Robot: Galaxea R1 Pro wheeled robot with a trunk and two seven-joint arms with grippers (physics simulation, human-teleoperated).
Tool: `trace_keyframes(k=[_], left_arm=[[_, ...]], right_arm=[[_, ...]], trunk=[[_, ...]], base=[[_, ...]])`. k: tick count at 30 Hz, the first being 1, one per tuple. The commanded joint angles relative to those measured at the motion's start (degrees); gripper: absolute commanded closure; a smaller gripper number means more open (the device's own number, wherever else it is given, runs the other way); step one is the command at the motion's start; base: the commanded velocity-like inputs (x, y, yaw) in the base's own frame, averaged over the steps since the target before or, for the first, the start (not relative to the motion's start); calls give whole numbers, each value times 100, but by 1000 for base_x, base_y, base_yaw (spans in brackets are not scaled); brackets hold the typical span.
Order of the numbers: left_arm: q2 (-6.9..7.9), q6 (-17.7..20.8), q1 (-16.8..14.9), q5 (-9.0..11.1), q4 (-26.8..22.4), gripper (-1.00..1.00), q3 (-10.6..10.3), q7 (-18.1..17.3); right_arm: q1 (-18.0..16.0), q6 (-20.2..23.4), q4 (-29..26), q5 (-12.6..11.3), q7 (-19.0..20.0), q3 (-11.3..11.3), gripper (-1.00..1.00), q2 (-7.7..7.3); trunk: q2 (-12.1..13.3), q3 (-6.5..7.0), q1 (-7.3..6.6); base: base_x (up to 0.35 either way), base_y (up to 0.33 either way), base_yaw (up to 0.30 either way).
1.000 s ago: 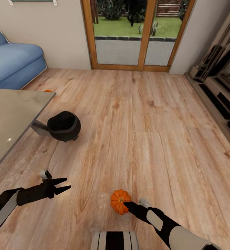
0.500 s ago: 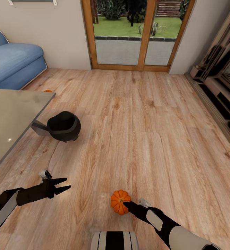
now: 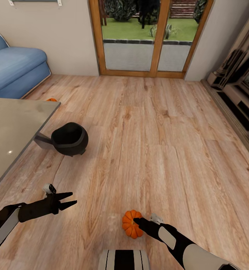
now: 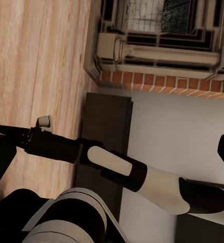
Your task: Place each of the two pumpkins and all three candles from the living room inside a cabinet in the living room (use any cabinet), then make sure every cabinet is closed, and position the cauldron so it is next to a table in the living room.
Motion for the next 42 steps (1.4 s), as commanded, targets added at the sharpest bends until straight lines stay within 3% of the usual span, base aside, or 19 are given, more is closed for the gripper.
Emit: trace_keyframes(k=[1,18,35,42], left_arm=[[6,43,-4,26,3,-100,-17,-11],[19,43,-4,30,3,-100,19,-11],[23,43,-4,27,3,-100,35,-11],[18,43,-4,27,3,-100,34,-11]], right_arm=[[-4,10,2,-22,11,17,-100,-3],[-4,10,1,-22,11,17,-100,-3],[-4,10,2,-22,11,17,-100,-3],[-4,-78,11,-22,11,17,-100,-1]], trunk=[[-1,-3,-1],[-5,-70,7],[-28,-447,51],[-28,-447,51]], base=[[16,11,0],[2,1,0],[0,0,0],[0,0,0]])
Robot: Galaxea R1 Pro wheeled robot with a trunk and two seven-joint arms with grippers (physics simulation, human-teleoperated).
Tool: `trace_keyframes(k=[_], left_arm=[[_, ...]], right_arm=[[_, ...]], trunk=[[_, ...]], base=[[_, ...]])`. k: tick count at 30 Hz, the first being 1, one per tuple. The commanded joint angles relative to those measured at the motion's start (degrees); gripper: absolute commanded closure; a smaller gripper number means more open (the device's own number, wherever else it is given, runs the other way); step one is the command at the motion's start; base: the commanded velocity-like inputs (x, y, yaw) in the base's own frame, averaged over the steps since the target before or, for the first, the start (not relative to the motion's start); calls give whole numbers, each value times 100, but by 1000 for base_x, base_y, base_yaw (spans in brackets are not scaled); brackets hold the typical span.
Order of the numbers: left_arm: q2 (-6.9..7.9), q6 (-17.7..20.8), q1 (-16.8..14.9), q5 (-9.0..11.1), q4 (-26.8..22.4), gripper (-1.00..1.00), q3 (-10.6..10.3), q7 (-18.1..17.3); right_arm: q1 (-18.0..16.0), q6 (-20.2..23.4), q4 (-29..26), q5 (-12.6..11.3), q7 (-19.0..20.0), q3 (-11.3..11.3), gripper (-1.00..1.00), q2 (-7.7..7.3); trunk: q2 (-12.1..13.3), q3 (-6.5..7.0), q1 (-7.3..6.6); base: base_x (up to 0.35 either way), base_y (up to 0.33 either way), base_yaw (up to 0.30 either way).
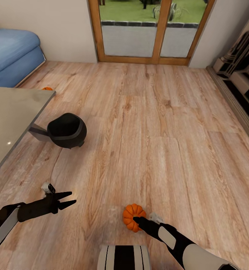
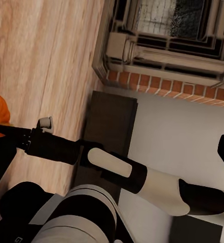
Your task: Place each of the two pumpkins and all three candles from the living room inside a cabinet in the living room (use any cabinet), then make sure every cabinet is closed, and position the cauldron so it is next to a table in the living room.
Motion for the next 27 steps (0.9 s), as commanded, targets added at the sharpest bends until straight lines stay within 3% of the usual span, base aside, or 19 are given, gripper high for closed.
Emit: trace_keyframes(k=[1,10,17,27], left_arm=[[5,43,-3,25,2,-100,-16,-10],[1,43,-3,15,2,-100,-23,-10],[-3,43,-3,8,2,-100,-31,-10],[1,43,-3,16,2,-100,-40,-10]], right_arm=[[-2,-11,22,56,-51,0,-100,-6],[-2,-221,13,90,31,15,-100,-14],[-2,-402,43,506,474,57,-100,-9],[-2,-408,69,539,529,60,-100,-6]], trunk=[[-1,-4,0],[-1,-4,0],[-1,-4,0],[-1,-4,0]], base=[[0,0,0],[0,0,0],[0,0,0],[19,7,0]])
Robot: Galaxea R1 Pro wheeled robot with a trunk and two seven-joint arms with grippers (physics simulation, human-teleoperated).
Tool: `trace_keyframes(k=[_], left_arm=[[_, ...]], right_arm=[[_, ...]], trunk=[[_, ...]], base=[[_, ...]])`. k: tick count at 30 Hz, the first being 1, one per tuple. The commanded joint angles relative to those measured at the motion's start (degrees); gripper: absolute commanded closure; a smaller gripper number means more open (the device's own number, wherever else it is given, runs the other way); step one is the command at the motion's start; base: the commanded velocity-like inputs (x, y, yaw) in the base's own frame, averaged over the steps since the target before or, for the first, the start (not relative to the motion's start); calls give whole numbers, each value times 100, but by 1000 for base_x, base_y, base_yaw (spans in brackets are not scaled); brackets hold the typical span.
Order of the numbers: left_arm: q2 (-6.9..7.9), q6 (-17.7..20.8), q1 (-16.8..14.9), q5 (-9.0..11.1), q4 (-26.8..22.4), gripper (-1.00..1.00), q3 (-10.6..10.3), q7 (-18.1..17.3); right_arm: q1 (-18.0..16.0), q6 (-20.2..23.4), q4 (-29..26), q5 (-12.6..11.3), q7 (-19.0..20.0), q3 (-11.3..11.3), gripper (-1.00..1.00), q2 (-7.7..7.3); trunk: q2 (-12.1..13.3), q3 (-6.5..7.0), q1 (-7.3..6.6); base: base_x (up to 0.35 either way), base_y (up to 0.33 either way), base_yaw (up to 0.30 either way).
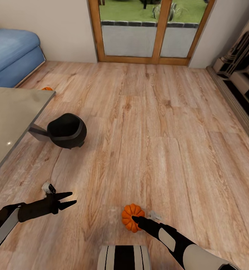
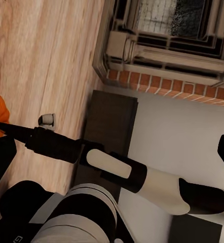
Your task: Place each of the two pumpkins and all three candles from the living room inside a cabinet in the living room (use any cabinet), then make sure every cabinet is closed, and position the cauldron so it is next to a table in the living room.
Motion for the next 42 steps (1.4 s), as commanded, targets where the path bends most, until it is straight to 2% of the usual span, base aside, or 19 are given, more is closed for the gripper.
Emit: trace_keyframes(k=[1,3,14,17,21,35,36,42], left_arm=[[6,40,-4,25,3,-100,-17,-11],[7,42,-4,25,3,-100,-17,-11],[8,39,-4,25,3,-100,-17,-11],[8,39,-4,25,3,-100,-17,-11],[8,38,-4,25,3,-100,-17,-11],[-1,34,-4,18,-5,-100,-25,-11],[-1,34,-4,18,-5,-100,-26,-11],[5,34,-4,24,1,-100,-23,-11]], right_arm=[[-4,14,3,-38,11,18,-100,-1],[-4,14,3,-37,11,18,-100,-1],[-4,-23,1,-37,18,19,-100,-1],[-4,-31,-26,-37,21,19,-100,-6],[-4,-131,-39,-37,129,25,-100,-9],[-4,-188,-35,-37,308,31,-100,-11],[-4,-189,-37,-37,346,34,100,-10],[-4,-188,-48,-37,396,36,100,-11]], trunk=[[-1,-3,-1],[-1,-3,-1],[-15,-225,25],[-16,-247,27],[-21,-336,38],[-21,-336,38],[-21,-336,38],[-21,-336,38]], base=[[2,1,0],[1,0,0],[0,0,0],[0,0,0],[0,0,0],[0,0,0],[0,0,0],[0,0,0]])
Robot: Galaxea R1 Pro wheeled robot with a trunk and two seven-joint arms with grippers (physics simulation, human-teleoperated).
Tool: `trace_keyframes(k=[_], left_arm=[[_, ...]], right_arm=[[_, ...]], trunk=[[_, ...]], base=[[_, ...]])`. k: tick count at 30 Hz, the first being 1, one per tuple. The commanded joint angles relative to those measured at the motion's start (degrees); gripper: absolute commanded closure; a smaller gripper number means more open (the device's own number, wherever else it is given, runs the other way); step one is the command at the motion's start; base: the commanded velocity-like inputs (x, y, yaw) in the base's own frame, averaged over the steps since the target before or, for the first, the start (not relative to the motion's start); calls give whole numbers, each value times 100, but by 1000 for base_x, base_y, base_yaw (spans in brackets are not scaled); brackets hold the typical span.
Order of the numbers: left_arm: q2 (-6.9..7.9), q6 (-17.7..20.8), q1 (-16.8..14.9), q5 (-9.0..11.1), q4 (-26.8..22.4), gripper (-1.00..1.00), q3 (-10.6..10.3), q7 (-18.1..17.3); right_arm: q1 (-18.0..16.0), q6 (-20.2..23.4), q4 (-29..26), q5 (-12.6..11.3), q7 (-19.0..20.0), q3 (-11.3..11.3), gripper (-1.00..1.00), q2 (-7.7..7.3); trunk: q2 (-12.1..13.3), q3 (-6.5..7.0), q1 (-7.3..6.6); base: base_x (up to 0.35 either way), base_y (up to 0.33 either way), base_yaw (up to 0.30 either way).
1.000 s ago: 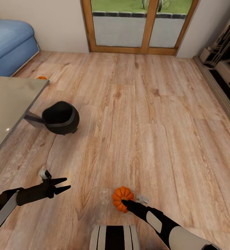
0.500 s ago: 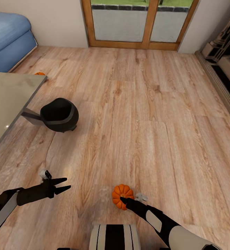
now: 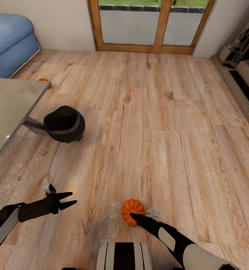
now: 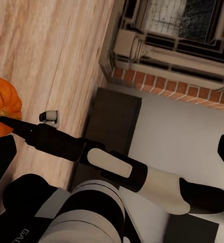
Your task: Place each of the two pumpkins and all three candles from the living room inside a cabinet in the living room (use any cabinet), then make sure every cabinet is closed, and position the cauldron so it is next to a table in the living room.
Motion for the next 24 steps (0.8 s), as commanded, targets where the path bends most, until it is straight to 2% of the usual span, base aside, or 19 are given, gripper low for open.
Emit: trace_keyframes(k=[1,24], left_arm=[[7,43,-4,26,3,-100,-16,-10],[8,43,-4,26,4,-100,-10,-10]], right_arm=[[-1,14,15,-21,-6,38,100,-3],[-1,14,6,-21,118,33,100,-5]], trunk=[[-1,-4,0],[-1,-4,0]], base=[[0,0,0],[0,0,0]])
